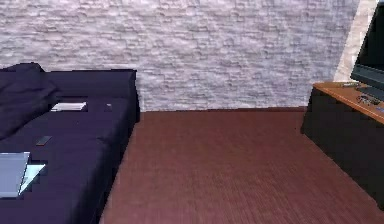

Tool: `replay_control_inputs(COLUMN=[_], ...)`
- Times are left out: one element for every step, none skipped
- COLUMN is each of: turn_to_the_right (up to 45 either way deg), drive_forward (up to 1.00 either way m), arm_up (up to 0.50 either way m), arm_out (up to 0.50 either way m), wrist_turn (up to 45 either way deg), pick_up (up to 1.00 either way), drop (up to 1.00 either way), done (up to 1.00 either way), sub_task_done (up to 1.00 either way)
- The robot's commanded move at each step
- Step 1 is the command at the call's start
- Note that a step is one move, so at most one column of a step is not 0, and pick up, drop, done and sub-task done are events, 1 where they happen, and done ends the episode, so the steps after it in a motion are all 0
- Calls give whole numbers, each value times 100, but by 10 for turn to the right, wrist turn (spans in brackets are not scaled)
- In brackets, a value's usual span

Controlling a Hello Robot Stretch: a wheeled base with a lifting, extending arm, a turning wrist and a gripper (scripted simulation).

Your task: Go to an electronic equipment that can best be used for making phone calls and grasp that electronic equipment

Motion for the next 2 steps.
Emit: replay_control_inputs(turn_to_the_right=[0,-60], drive_forward=[100,0], arm_up=[0,0], arm_out=[0,0], wrist_turn=[0,0], pick_up=[0,0], drop=[0,0], done=[0,0], sub_task_done=[0,0])
